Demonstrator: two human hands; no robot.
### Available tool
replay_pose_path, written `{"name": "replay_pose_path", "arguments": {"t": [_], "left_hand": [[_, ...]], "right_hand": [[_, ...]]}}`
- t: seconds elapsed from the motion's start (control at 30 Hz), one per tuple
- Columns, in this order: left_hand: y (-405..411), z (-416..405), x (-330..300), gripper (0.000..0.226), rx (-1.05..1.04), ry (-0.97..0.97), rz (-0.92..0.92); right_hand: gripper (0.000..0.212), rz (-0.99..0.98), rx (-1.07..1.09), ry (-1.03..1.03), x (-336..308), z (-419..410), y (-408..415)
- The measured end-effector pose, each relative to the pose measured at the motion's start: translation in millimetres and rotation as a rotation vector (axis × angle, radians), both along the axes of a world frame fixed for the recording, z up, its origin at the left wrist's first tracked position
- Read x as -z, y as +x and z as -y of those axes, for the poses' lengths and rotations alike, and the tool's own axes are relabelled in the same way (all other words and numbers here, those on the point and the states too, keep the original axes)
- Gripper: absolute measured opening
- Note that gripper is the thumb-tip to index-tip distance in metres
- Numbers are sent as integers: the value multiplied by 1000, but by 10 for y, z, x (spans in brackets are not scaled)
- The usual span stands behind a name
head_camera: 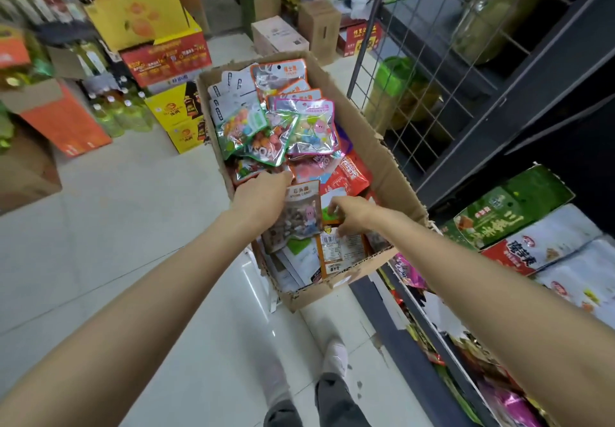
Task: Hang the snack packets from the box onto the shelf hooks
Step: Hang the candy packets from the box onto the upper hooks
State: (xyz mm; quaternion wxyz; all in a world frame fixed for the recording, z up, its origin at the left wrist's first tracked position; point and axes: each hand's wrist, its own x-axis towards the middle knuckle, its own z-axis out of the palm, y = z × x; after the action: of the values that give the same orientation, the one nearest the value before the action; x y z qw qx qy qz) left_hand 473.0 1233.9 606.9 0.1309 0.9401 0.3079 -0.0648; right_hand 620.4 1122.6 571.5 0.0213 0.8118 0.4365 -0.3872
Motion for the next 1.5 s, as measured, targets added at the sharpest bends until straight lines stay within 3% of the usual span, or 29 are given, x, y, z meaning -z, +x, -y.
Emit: {"name": "replay_pose_path", "arguments": {"t": [0.13,0.23,0.3,0.47,0.5,0.63,0.67,0.83,0.97,1.1,1.17,1.33,1.47,1.5], "left_hand": [[-43,-34,-111,40,-51,8,28],[-95,-61,-192,59,-82,45,132],[-104,-74,-268,55,-94,113,178],[13,-114,-609,28,-82,296,227],[42,-125,-679,25,-66,353,226],[149,-81,-828,28,-15,401,163],[165,-38,-856,30,-1,378,157],[278,182,-1116,24,-40,273,191],[467,449,-1443,26,-67,-35,360],[698,1025,-1989,46,-13,-439,685],[809,1381,-2245,50,62,-504,803],[1019,2405,-2779,31,414,-361,861],[1031,3414,-3131,17,579,-302,926],[1014,3658,-3205,18,619,-283,946]], "right_hand": [[39,99,-92,-58,12,-94,-15],[22,84,-88,40,-108,-101,54],[22,40,18,175,-244,-62,124],[63,-178,550,496,-521,26,184],[63,-180,615,560,-559,45,180],[21,-88,564,743,-749,190,130],[20,-117,562,787,-814,237,96],[79,-196,660,1044,-1295,556,-36],[91,-282,767,1267,-1705,981,-42],[93,-189,803,1464,-2117,1511,-55],[94,-79,826,1538,-2304,1846,-59],[89,201,891,1563,-2802,2968,-81],[33,452,825,1463,-3166,4019,-154],[30,501,851,1429,-3226,4265,-170]]}}
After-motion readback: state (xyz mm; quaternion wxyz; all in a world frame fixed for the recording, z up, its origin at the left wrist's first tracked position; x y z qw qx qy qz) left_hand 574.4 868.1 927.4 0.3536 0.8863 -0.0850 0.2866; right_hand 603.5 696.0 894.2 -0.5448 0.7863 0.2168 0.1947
